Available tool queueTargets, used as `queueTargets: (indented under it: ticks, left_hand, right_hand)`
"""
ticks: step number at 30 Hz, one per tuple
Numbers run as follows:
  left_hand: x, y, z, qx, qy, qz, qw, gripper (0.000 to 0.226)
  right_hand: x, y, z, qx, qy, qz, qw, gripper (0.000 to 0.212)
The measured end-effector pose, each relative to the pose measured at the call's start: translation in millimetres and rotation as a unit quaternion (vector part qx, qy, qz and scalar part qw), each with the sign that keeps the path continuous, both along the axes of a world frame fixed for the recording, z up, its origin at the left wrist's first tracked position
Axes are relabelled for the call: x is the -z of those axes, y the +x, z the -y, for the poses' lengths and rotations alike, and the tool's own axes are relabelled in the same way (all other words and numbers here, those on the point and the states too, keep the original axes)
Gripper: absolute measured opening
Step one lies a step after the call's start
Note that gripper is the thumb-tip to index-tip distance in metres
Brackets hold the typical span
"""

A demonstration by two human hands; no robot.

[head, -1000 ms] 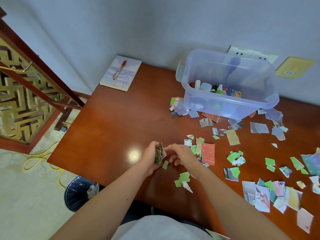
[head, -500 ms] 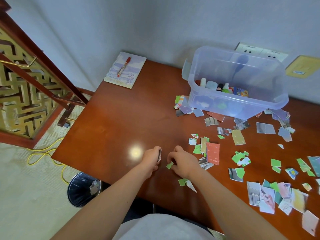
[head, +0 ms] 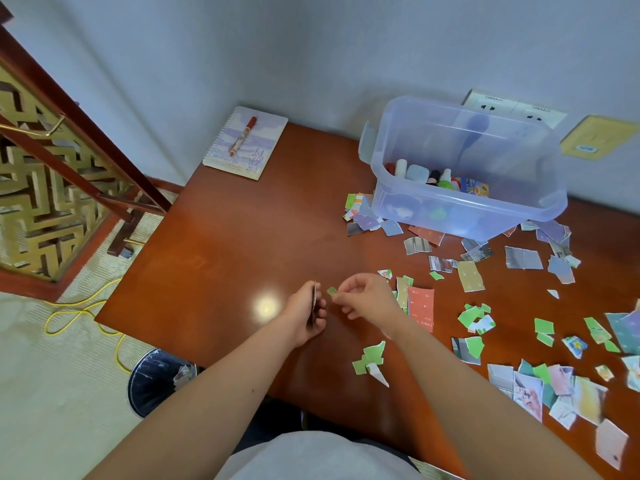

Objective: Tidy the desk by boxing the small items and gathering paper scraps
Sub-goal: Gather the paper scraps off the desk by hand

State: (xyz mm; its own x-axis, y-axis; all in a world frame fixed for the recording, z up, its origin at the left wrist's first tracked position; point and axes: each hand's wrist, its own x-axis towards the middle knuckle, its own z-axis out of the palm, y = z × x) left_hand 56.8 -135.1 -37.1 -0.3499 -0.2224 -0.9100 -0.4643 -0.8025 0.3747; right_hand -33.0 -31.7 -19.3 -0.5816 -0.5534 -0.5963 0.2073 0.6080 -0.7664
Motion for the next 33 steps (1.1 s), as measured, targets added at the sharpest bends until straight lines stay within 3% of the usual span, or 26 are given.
queueTargets:
  ticks: [9, 12, 15, 18, 23, 29, 33]
  left_hand:
    - [-15.2, -42.5, 9.9, -0.022, 0.063, -0.043, 0.997, 0.031]
    - [-15.5, -52.1, 19.5, -0.025, 0.072, -0.043, 0.996, 0.033]
    - [-16.6, -61.5, 33.3, -0.016, 0.071, -0.044, 0.996, 0.039]
    - [-18.7, -75.1, 47.0, 0.023, 0.025, -0.038, 0.999, 0.039]
    - [-15.8, -104.7, 69.4, 0.099, -0.114, -0.019, 0.988, 0.03]
    - [4.4, -142.1, 95.6, 0.231, -0.284, -0.069, 0.928, 0.017]
    - [13.5, -161.1, 105.9, 0.307, -0.328, -0.086, 0.889, 0.015]
  right_hand:
    - [-21.8, -13.0, 16.0, 0.051, -0.058, -0.034, 0.996, 0.007]
    - [-26.0, -20.6, 18.9, 0.046, -0.078, 0.01, 0.996, 0.009]
    - [-21.0, -34.0, 25.8, 0.112, -0.071, 0.007, 0.991, 0.013]
    - [-4.7, -51.3, 35.5, 0.125, 0.014, -0.103, 0.987, 0.012]
    - [12.2, -74.6, 50.6, 0.07, 0.124, -0.179, 0.973, 0.035]
    - [24.7, -85.3, 67.8, -0.017, 0.139, -0.226, 0.964, 0.043]
    - [31.1, -92.3, 75.4, -0.062, 0.154, -0.257, 0.952, 0.047]
